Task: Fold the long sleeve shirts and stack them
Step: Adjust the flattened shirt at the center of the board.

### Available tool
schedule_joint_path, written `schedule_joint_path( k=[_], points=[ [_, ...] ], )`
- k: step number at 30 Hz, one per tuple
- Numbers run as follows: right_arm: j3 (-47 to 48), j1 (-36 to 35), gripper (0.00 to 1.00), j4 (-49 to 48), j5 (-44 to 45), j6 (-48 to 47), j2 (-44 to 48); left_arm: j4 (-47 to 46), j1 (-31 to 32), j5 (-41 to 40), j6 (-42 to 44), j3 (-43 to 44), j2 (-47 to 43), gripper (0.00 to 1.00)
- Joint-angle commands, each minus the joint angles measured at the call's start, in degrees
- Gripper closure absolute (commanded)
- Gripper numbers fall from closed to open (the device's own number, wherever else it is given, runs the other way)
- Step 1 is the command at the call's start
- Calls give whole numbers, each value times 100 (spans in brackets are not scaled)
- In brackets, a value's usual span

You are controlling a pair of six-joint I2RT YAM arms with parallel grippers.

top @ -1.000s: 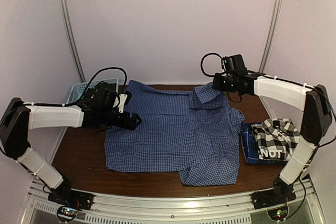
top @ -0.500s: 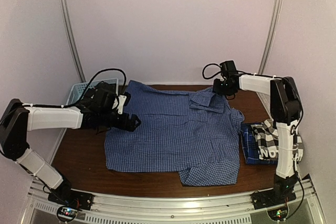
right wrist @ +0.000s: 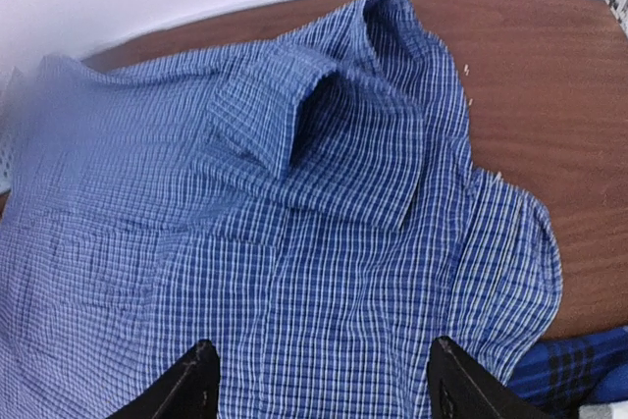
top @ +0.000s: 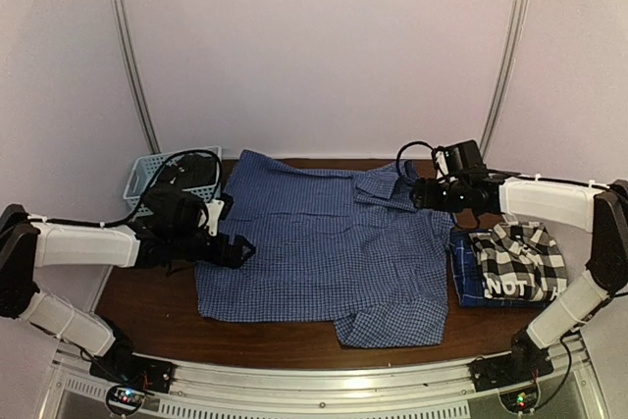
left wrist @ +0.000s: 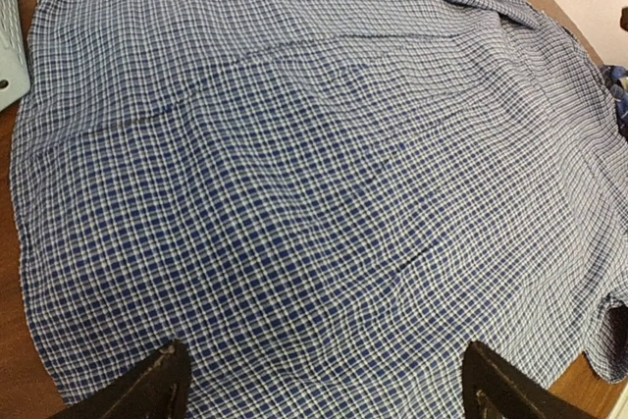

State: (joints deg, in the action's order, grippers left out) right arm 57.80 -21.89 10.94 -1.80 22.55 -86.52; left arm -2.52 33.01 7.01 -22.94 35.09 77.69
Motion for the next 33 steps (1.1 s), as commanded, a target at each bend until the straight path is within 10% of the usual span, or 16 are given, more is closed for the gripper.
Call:
schedule_joint_path(
  k=[1, 33],
  points=[
    [-758, -140, 26, -207, -33, 149, 301, -547, 30, 203, -199, -336, -156, 2],
    [399, 767, 23, 243, 308, -302, -2101, -157, 87, -613, -793, -1111, 66, 4]
  ],
)
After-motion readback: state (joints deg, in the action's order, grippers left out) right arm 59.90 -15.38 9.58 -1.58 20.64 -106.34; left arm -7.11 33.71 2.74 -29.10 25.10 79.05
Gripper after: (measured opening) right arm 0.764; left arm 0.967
